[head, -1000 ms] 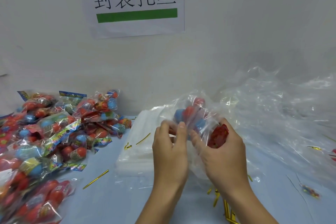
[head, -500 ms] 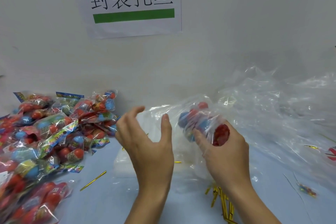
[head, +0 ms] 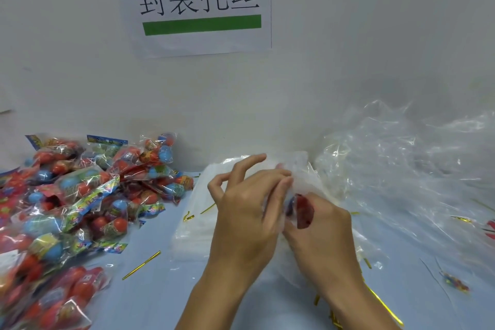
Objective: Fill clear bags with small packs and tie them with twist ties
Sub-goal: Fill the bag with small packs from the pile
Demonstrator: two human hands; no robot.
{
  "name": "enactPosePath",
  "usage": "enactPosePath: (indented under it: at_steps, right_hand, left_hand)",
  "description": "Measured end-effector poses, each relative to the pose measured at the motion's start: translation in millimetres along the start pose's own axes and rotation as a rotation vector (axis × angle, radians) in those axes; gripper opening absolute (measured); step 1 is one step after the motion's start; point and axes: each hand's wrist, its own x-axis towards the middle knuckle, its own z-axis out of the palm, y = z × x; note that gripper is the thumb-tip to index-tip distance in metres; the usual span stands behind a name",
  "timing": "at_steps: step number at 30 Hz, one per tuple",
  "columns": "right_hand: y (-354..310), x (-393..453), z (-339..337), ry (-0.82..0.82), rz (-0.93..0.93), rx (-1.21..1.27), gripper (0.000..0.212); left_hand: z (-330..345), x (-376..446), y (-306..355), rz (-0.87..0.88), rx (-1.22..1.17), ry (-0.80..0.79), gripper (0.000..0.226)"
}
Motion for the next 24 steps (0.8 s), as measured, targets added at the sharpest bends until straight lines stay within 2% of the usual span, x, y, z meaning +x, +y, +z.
enactPosePath:
  at_steps: [2,5,7,9,10,12,13,15,17,20,24]
  right_hand:
    - [0.7,0.1,-1.8,0.050,-0.007,-0.015,0.059]
    - [2.1,0.7,-3.6,0.106,0.033,0.018,0.044]
    - [0.9,2.5,-5.6,0.148,0.062,0.075,0.037]
    - [-1.7,4.1,-7.4,0.176,0.084,0.130,0.031]
    - [-3.1,4.4,-7.3,0.181,0.091,0.152,0.028]
    - [-4.5,3.6,-5.8,0.172,0.102,0.186,0.025]
    - [-4.2,2.9,-4.7,0.160,0.106,0.195,0.024]
    - [-2.2,1.2,-2.4,0.128,0.115,0.203,0.023]
    - [0.9,-0.3,-0.8,0.093,0.147,0.225,0.022]
    - [5.3,0.6,-1.7,0.081,0.192,0.221,0.022]
    - [9.3,5.0,-7.3,0.133,0.208,0.171,0.020]
  left_hand:
    - [1.7,-0.3,6.6,0.048,-0.054,0.025,0.024]
    - [2.7,-2.5,10.6,-0.060,-0.221,0.106,0.017]
    - [1.1,-2.3,9.6,-0.259,-0.281,0.231,0.017]
    - [-0.2,-0.2,5.6,-0.556,-0.338,0.340,0.021]
    - [-0.3,1.1,3.4,-0.725,-0.404,0.345,0.029]
    - [1.7,2.5,-0.4,-0.996,-0.602,0.226,0.059]
    - [3.6,2.2,-1.0,-1.072,-0.718,0.139,0.075]
    - [8.7,-0.2,-1.8,-1.114,-0.928,-0.011,0.082]
    - [16.4,-3.7,-0.2,-1.106,-1.030,-0.103,0.071]
    - [25.5,-8.6,3.2,-1.072,-0.962,-0.174,0.056]
    - [29.4,-12.4,-1.8,-0.955,-0.763,-0.115,0.028]
